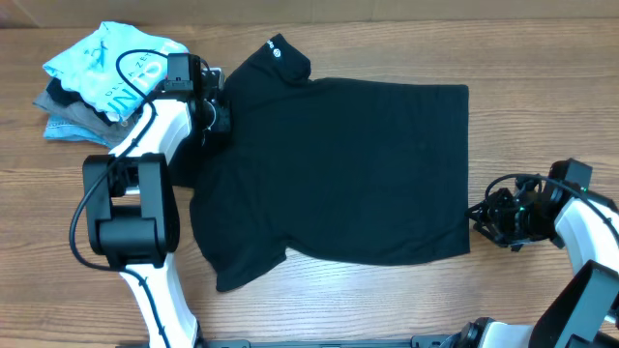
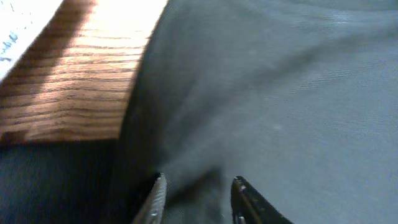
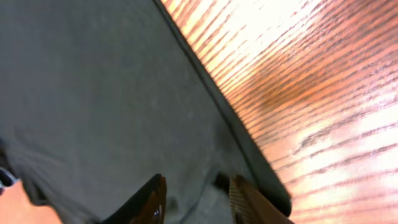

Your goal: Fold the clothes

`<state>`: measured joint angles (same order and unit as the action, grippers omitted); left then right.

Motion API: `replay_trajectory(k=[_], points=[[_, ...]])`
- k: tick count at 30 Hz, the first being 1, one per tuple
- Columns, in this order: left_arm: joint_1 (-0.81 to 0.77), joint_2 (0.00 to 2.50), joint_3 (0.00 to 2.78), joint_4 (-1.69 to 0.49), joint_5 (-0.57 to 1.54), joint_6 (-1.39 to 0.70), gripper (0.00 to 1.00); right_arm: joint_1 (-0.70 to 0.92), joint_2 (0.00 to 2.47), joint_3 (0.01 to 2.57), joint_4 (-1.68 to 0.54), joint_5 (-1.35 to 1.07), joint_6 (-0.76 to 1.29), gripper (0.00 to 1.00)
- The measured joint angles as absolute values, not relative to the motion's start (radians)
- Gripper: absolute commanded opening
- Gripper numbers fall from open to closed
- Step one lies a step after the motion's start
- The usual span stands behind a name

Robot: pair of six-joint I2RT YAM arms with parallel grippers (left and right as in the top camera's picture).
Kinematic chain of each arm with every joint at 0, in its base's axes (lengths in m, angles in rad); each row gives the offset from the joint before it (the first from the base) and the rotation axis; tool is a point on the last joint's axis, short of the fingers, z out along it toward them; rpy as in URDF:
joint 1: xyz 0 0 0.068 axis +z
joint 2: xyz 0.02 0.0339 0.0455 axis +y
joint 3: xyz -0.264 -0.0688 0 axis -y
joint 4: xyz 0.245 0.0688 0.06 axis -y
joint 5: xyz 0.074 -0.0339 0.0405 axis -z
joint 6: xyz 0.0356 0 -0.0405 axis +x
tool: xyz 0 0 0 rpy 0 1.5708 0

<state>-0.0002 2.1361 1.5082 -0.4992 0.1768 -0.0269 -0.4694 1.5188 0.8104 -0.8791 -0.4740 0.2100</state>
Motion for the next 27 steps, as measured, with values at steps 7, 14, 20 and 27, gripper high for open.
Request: replay_trajectory(k=[7,14,20,27], points=[[-0.002,1.964,1.505,-0.539,0.244,-0.027,0.48,-0.422,1.516,0.662,-0.706,-0.493,0.211,0.34],[-0.002,1.786,1.505,-0.643,0.286,-0.019,0.5,-0.37,1.506,0.622,-0.693,-0.543,0.208,0.15],[-0.002,1.761,1.505,-0.722,0.29,-0.004,0.5,-0.373,1.503,0.689,-0.862,-0.495,0.221,0.07],[-0.002,1.761,1.504,-0.793,0.293,0.003,0.52,-0.393,1.43,0.778,-1.041,-0.277,0.315,0.28]])
